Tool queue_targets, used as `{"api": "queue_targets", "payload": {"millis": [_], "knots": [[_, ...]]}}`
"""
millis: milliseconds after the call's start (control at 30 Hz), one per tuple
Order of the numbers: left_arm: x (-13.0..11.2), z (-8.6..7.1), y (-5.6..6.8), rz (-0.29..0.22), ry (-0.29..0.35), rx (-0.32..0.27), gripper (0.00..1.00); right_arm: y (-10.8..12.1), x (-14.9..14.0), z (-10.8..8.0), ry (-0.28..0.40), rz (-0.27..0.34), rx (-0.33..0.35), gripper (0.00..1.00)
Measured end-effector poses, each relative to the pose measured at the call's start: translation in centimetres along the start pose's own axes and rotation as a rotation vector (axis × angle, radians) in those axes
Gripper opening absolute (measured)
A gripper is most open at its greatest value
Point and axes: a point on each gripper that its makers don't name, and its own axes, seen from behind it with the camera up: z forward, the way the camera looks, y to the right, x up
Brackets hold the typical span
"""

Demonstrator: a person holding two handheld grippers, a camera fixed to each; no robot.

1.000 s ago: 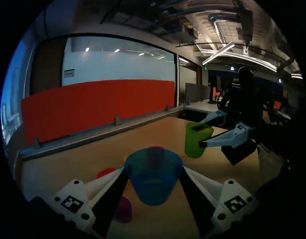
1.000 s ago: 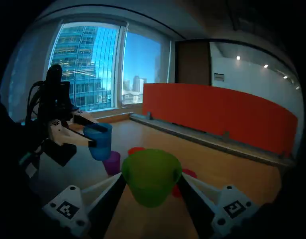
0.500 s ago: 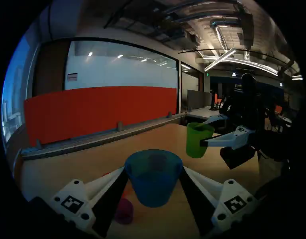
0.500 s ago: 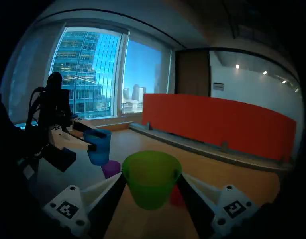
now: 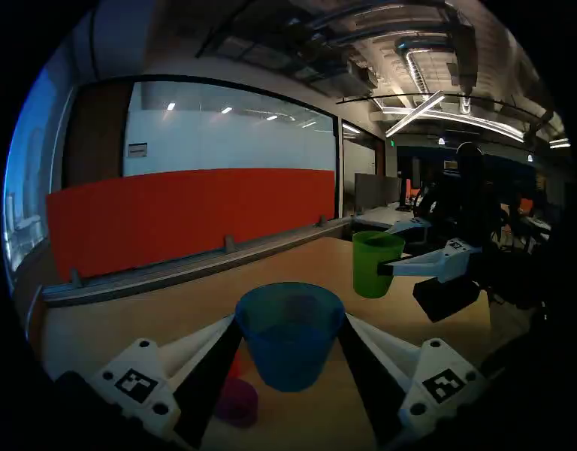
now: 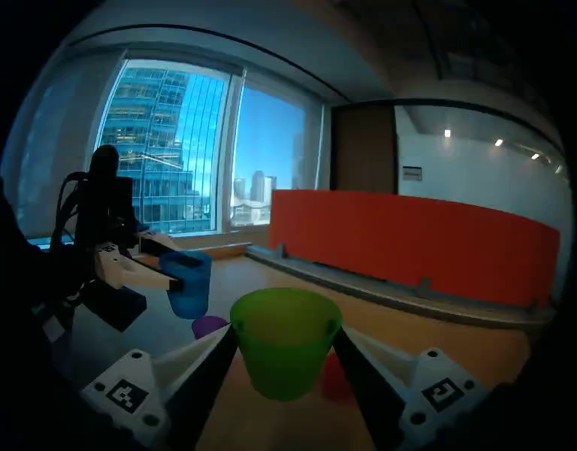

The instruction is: Pour water

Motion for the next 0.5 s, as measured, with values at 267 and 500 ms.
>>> {"api": "queue_targets", "payload": {"millis": [267,500], "knots": [[0.5,-0.2,-0.4,0.017,0.008,0.005,0.86,0.1,0.0,0.2,-0.004,-0.007,0.003,0.9],[1.6,-0.6,-0.9,0.056,0.027,0.017,0.86,-0.7,0.6,0.5,0.004,-0.012,0.03,0.9]]}}
